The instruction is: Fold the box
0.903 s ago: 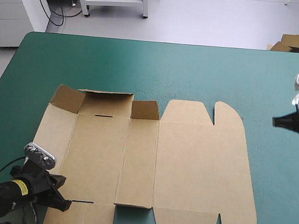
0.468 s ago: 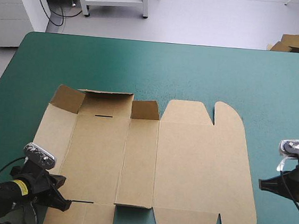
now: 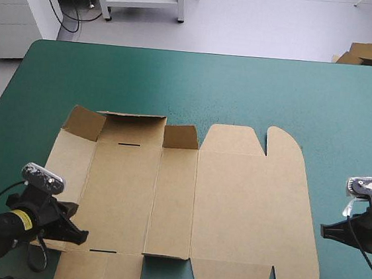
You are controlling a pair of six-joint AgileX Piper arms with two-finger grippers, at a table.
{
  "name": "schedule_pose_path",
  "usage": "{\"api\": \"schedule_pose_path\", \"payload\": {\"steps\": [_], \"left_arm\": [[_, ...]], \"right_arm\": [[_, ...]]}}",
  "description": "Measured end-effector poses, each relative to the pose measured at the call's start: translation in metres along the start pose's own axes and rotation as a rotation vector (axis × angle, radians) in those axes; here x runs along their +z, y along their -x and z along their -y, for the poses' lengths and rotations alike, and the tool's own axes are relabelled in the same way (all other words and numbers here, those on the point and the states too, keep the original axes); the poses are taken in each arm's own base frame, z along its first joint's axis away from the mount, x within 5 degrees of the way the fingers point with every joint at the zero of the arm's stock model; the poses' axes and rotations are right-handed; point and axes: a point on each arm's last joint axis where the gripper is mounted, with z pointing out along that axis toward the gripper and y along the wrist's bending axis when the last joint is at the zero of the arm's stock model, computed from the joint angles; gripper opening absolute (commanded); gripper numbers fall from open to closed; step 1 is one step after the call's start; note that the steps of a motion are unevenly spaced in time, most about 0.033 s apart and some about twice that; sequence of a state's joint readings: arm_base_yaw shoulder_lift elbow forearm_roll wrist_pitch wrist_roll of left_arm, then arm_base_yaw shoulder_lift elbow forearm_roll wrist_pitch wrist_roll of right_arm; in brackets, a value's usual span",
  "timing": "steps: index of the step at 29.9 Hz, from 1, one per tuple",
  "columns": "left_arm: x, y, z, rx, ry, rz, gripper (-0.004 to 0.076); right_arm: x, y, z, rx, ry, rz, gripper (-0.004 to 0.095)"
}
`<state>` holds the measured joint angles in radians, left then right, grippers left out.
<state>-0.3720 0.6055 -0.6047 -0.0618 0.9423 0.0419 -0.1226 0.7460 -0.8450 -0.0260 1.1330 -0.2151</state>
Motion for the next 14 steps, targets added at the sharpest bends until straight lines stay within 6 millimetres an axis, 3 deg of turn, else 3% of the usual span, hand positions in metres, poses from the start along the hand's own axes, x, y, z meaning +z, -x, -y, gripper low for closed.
{"api": "schedule_pose_path", "payload": {"steps": [6, 11, 14], "left_arm": [[0.01, 0.043, -0.008, -0.013, 0.074, -0.043, -0.0008], [0.04, 0.088, -0.014, -0.056, 0.081, -0.085, -0.0008], [0.054, 0.115, -0.032, -0.148, 0.077, -0.077, -0.0008]], "right_arm": [[0.0, 0.0, 0.0, 0.0, 0.002, 0.004, 0.002], [0.0, 0.0, -0.001, 0.001, 0.007, 0.005, 0.002], [0.0, 0.001, -0.002, 0.009, 0.022, 0.008, 0.002]]}}
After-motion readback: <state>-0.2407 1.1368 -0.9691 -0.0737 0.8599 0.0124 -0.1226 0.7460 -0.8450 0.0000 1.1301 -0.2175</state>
